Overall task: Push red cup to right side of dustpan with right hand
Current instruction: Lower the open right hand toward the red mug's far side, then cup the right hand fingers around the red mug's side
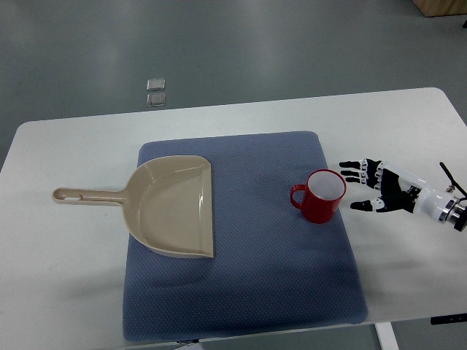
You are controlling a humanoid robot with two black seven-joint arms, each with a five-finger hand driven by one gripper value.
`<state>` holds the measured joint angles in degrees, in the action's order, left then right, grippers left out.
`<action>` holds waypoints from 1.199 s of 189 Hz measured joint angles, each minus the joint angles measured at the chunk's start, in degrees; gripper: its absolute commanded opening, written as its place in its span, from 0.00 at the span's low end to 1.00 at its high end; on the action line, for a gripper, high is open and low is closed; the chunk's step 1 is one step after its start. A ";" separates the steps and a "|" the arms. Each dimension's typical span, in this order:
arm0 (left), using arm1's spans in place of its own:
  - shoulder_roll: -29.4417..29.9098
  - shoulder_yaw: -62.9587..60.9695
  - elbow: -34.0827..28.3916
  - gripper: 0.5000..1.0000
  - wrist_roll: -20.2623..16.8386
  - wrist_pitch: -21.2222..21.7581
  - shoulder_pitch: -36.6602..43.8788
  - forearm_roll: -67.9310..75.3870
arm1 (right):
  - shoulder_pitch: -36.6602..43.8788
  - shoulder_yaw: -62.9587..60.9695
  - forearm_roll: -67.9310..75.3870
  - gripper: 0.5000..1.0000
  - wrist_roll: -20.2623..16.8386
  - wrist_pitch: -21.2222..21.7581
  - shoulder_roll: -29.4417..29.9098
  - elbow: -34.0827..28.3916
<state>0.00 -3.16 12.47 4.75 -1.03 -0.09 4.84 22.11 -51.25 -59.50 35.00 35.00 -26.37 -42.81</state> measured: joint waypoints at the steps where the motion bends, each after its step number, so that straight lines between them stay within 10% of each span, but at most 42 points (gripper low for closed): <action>1: 0.00 0.00 0.00 1.00 0.00 0.00 0.00 0.00 | 0.00 0.00 0.00 0.87 0.00 0.00 0.05 0.00; 227: 0.00 0.17 -0.08 1.00 0.00 0.00 0.01 0.00 | 0.02 0.21 0.09 0.87 0.00 -0.01 7.79 -0.61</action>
<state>0.00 -2.99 12.40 4.75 -1.03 -0.09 4.84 22.12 -51.04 -59.41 35.00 34.99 -18.58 -43.42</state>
